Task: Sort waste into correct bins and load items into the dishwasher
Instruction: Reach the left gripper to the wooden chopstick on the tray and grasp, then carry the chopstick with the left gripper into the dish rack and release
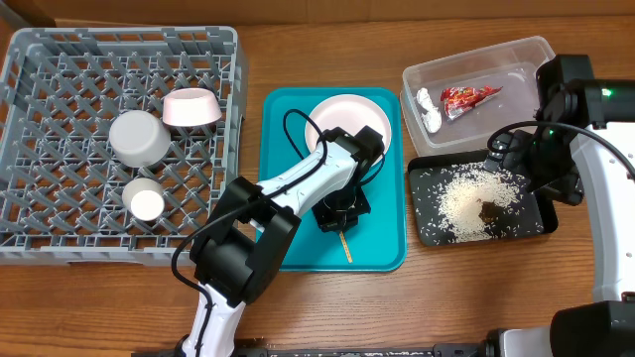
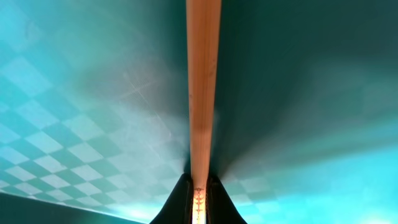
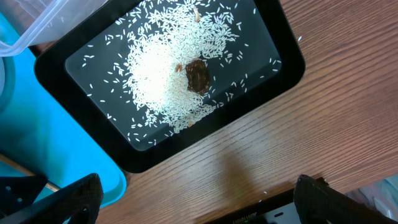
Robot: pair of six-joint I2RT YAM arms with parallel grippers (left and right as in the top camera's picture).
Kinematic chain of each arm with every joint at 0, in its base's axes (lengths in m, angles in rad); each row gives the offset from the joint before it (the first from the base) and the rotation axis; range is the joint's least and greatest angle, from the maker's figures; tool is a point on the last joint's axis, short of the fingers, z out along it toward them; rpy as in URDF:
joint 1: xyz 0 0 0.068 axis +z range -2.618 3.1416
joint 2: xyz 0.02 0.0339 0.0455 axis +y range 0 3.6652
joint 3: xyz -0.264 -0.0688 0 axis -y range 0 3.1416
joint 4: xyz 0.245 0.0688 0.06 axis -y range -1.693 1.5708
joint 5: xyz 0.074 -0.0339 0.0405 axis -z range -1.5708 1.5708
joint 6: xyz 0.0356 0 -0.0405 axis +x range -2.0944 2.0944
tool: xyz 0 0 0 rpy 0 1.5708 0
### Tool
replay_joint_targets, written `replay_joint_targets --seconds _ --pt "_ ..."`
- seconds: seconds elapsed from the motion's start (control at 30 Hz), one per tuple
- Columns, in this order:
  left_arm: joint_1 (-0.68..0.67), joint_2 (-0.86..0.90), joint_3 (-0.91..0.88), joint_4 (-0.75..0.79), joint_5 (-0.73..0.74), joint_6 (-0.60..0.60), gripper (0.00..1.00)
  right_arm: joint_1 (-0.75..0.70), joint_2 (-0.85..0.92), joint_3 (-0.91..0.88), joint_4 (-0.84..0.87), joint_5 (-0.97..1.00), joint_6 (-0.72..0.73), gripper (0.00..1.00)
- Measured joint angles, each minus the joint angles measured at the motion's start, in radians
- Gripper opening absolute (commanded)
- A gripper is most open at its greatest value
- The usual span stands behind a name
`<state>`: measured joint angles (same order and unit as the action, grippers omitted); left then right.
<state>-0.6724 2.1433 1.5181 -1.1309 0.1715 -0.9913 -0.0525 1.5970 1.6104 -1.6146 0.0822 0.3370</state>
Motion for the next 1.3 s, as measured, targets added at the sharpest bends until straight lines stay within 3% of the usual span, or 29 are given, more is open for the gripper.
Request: replay_joint_targets --seconds 0.43,0.67,0.97,1.3 --pt "0.072 -0.001 -0.001 -0.032 0.026 0.019 0.04 0.000 0.000 0.000 -0.002 0.000 0.000 1.00" --pt "0.161 -0.138 -0.020 -0.029 -0.088 0.115 0.04 0.000 0.000 0.000 -0.002 0.000 0.000 1.00" --pt "0.281 -0.494 -0.019 0.008 -0.237 0.507 0.04 0.000 0.000 0.000 0.000 0.000 0.000 1.00" --pt "0.522 -0.523 -0.020 0.047 -0.297 0.768 0.04 0.000 0.000 0.000 -0.001 0.000 0.000 1.00"
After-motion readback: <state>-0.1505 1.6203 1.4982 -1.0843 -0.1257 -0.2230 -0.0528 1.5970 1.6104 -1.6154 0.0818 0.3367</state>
